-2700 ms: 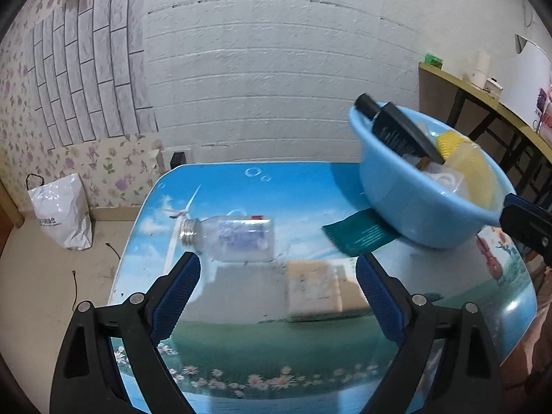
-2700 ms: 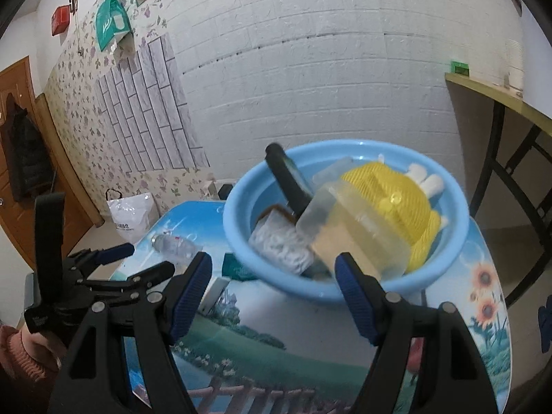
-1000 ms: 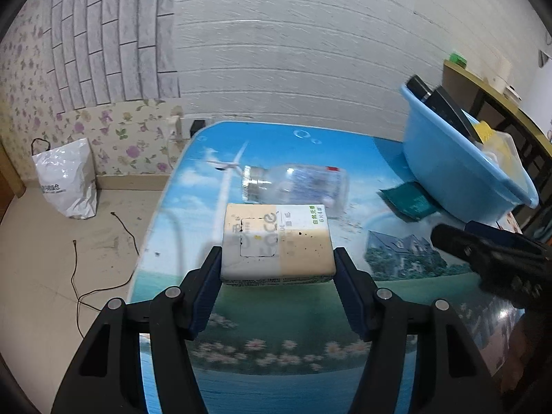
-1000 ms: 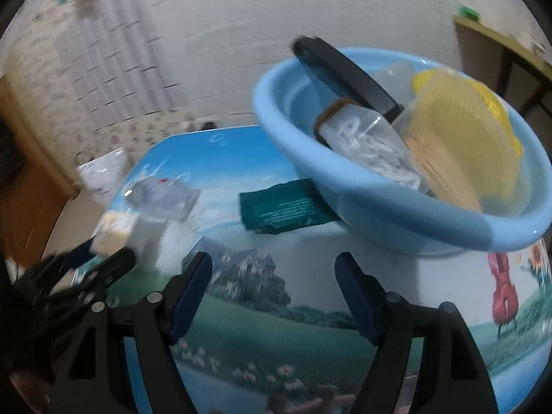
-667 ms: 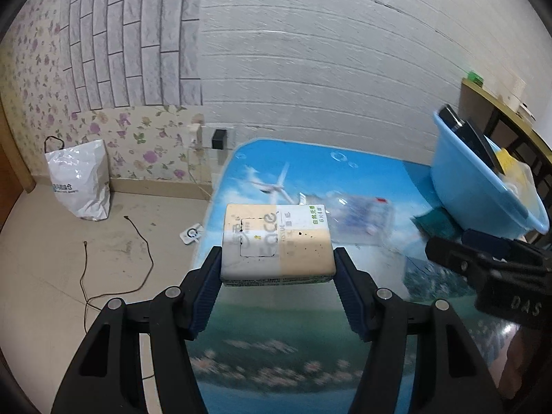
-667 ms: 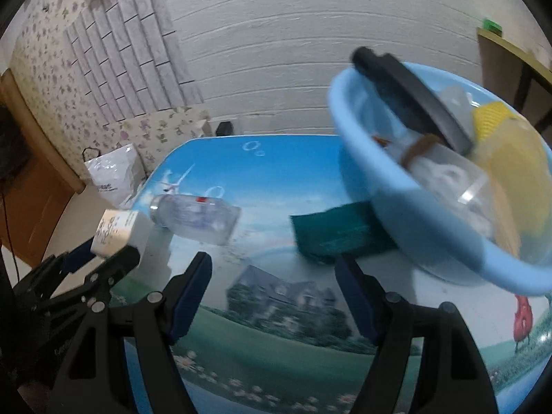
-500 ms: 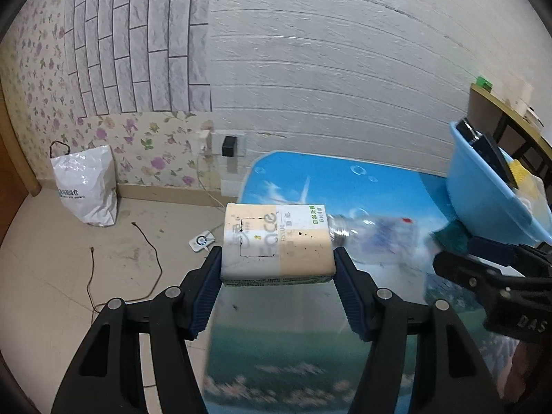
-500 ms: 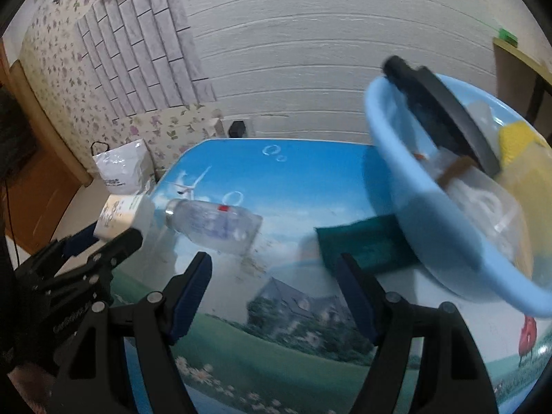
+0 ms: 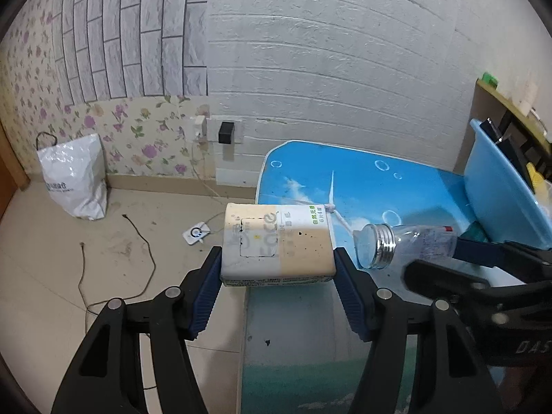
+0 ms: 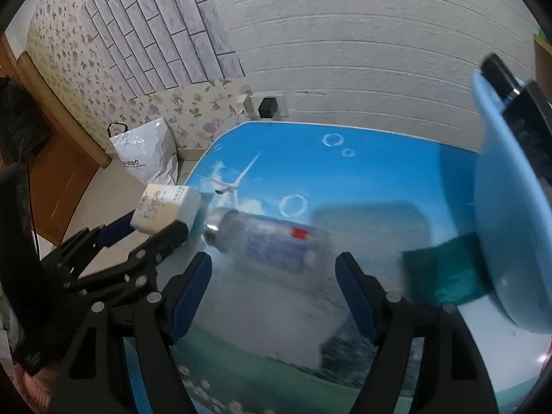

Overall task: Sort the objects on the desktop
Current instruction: 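Lift the Face box with the left tool while the right grips the clear glass bottle, then carry the Face box with the left tool over the basin while the right carries the glass bottle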

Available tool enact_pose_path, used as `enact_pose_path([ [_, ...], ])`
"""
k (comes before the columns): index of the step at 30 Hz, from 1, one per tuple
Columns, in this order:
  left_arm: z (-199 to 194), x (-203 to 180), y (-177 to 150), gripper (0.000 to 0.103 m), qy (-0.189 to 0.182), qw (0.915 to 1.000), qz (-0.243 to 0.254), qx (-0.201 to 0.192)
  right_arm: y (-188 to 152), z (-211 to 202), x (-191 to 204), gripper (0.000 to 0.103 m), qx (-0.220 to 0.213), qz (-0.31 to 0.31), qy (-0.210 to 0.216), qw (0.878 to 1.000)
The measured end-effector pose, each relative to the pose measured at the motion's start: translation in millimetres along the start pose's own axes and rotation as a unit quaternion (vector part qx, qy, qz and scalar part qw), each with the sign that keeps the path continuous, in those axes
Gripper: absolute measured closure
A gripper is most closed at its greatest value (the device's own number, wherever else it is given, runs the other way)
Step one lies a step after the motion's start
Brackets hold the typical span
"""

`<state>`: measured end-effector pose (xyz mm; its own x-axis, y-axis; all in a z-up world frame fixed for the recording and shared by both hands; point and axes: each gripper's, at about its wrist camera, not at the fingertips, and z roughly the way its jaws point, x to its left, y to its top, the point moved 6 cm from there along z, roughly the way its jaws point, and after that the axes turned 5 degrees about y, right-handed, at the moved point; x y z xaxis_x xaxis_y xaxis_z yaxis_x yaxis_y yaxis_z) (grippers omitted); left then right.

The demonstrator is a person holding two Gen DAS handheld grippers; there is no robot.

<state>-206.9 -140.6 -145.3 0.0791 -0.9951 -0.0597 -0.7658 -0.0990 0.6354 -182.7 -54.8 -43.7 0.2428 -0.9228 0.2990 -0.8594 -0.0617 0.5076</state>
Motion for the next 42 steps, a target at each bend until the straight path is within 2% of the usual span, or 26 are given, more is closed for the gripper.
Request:
enact_pose_path([
  [2,1.3,6.9,-1.9,0.041,-0.012,0.9999,-0.009,0.007,2.7,5.1,0.0,0.015,0.007,0.009,0.003,1.0],
  [9,-8.5,23.4,-6.4,0.041,-0.013,0.9999,-0.011,0.001,15.5,17.9,1.3,0.014,0.015,0.036,0.005,0.999],
  [17,-22.2,39.4,-6.4,0.041,0.003,0.9997,-0.02,-0.011,17.2,35.8,17.5,0.014,0.021,-0.026,-0.069,0.997],
  [19,-23.6,40.2,-7.3,0.041,0.005,0.9997,-0.02,-0.01,17.4,38.3,16.1,0.018,0.019,-0.035,-0.074,0.996],
  [23,-30.0,34.5,-10.6,0.041,0.004,0.9998,-0.013,-0.011,10.7,33.3,12.3,0.018,0.027,-0.052,-0.06,0.997],
  [27,-39.6,26.0,-8.0,0.041,-0.002,0.9997,-0.013,-0.019,5.5,9.9,6.8,0.018,0.005,-0.048,-0.037,0.998],
  [35,-66.2,-7.9,4.9,0.041,-0.016,0.9988,0.011,-0.046,7.0,-68.3,29.7,0.018,-0.075,-0.106,0.011,0.992],
  [39,-83.5,-31.8,15.6,0.041,-0.027,0.9974,0.025,-0.062,14.6,-110.2,20.9,0.018,-0.112,-0.098,0.028,0.988],
  [42,-90.9,-55.1,24.2,0.041,-0.041,0.9958,0.039,-0.072,20.5,-138.8,-0.2,0.018,-0.134,-0.086,0.026,0.987],
])
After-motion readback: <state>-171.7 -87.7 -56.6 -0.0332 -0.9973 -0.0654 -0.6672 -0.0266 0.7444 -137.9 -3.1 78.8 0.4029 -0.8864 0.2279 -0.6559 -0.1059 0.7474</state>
